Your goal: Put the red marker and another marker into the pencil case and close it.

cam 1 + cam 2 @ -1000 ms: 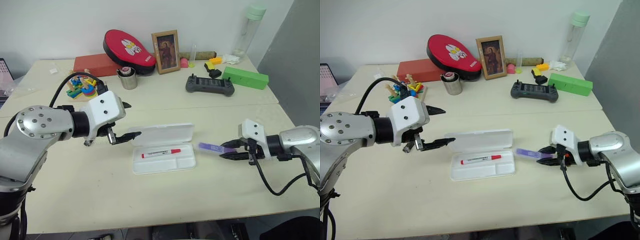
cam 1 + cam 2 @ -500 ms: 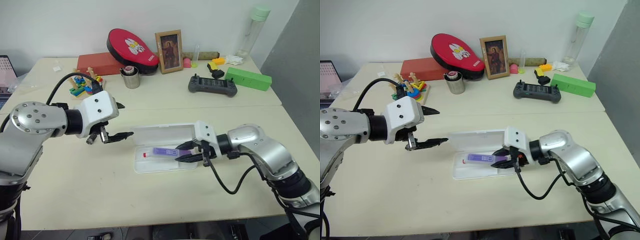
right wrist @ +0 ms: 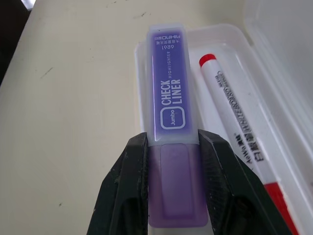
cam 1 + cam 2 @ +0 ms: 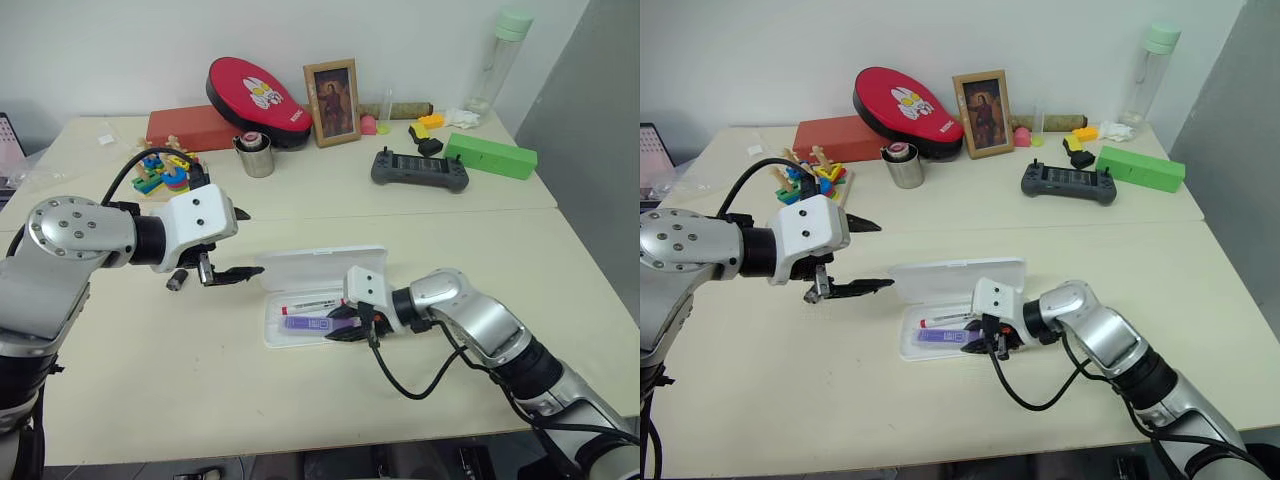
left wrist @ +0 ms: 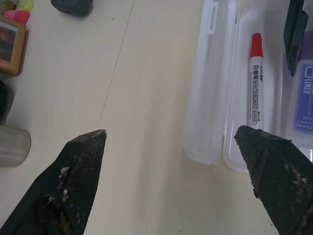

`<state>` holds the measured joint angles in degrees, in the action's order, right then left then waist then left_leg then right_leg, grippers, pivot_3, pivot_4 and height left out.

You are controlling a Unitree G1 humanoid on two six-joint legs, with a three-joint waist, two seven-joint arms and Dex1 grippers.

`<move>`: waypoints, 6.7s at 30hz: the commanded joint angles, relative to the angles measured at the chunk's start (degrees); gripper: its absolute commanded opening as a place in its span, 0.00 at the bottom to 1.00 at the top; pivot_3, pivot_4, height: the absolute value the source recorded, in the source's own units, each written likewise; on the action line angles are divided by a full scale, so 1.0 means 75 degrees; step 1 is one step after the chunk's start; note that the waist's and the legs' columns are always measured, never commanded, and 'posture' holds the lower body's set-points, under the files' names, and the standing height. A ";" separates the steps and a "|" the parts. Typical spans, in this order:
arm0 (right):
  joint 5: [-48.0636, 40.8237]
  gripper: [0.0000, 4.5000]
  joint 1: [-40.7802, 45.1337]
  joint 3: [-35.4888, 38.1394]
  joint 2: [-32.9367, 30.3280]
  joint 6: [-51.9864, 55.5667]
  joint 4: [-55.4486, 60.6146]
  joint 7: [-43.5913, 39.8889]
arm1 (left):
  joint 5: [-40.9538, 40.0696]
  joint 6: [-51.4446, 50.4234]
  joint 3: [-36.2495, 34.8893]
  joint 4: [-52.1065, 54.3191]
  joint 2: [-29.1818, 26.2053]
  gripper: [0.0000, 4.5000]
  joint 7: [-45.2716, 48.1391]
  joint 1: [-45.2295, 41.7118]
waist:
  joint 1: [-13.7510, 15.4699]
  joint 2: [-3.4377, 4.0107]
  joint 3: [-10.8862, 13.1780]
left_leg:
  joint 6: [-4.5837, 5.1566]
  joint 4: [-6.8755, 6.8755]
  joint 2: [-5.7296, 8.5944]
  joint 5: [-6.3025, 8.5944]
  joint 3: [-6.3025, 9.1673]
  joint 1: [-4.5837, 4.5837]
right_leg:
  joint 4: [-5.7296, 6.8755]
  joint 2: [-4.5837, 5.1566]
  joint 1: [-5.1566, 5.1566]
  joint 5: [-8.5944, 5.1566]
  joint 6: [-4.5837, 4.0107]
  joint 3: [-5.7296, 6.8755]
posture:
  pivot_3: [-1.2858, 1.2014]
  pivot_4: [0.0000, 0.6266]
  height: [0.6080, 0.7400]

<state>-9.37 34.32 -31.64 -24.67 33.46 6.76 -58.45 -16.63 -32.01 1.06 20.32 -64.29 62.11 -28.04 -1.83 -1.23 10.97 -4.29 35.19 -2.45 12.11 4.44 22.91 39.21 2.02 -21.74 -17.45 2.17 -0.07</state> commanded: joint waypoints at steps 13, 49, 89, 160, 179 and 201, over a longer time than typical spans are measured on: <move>0.0511 0.69 0.0473 0.0074 0.0423 -0.0569 -0.0610 -0.0069 | 0.0068 -0.0041 -0.0288 0.0228 -0.0075 1.00 -0.0038 0.0124 | 0.0000 0.0000 0.0000 | -0.0001 0.0004 -0.0010 -0.0001 -0.0002 -0.0015 | 0.0043 -0.0012 -0.0006 -0.0003 0.0002 -0.0007 | 0.52 0.24 1.00; -0.1141 0.99 0.1139 0.1706 -0.1870 0.1284 0.2469 -0.0345 | -0.0185 -0.0475 -0.2216 -0.2376 0.1368 1.00 -0.1980 0.2464 | -0.0007 -0.0015 -0.0001 | 0.0000 0.0002 -0.0036 0.0000 -0.0076 -0.0010 | 0.0084 -0.0036 -0.0077 0.0017 -0.0038 -0.0091 | 0.52 0.24 1.00; -0.1167 1.00 0.1067 0.1697 -0.1825 0.1419 0.2556 -0.0181 | -0.0044 -0.1349 -0.2189 -0.3738 0.1935 0.43 -0.2921 0.2508 | -0.0095 -0.0021 -0.0005 | -0.0001 -0.0003 -0.0037 0.0001 -0.0097 -0.0029 | 0.0090 -0.0034 -0.0075 0.0024 -0.0048 -0.0111 | 0.52 0.24 1.00; -0.1139 1.00 0.0888 0.1754 -0.2289 0.0830 0.2388 -0.0699 | -0.1593 -0.0829 -0.2827 0.1539 -0.0451 0.10 0.0624 0.4323 | 0.0015 -0.0038 0.0016 | -0.0003 -0.0034 -0.0043 0.0003 -0.0109 -0.0005 | 0.0004 -0.0035 -0.0078 0.0030 -0.0057 -0.0110 | 0.52 0.24 1.00; -0.1079 1.00 0.0810 0.1807 -0.2620 0.1204 0.2451 -0.0640 | -0.0764 -0.0720 0.1216 0.1338 0.2006 0.10 -0.0620 0.1397 | 0.0006 -0.0043 0.0017 | 0.0000 -0.0021 -0.0043 0.0003 -0.0109 0.0005 | -0.0015 -0.0045 -0.0073 0.0040 -0.0042 -0.0119 | 0.52 0.24 1.00; -0.1063 1.00 0.0761 0.1892 -0.2807 0.1373 0.2427 -0.0581 | -0.0248 -0.0945 0.2642 0.0759 0.3694 0.10 -0.1256 0.0302 | 0.0010 -0.0043 0.0017 | 0.0000 0.0001 -0.0040 0.0002 -0.0107 0.0004 | -0.0011 -0.0045 -0.0062 0.0050 -0.0032 -0.0120 | 0.52 0.24 1.00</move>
<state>-17.00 39.42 -19.26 -45.31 43.20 23.80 -63.38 -18.75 -39.18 20.53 25.22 -37.35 52.93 -24.93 -1.75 -1.55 11.10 -4.29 35.20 -2.75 12.13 3.64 22.93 39.14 1.68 -22.20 -17.07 1.93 -0.97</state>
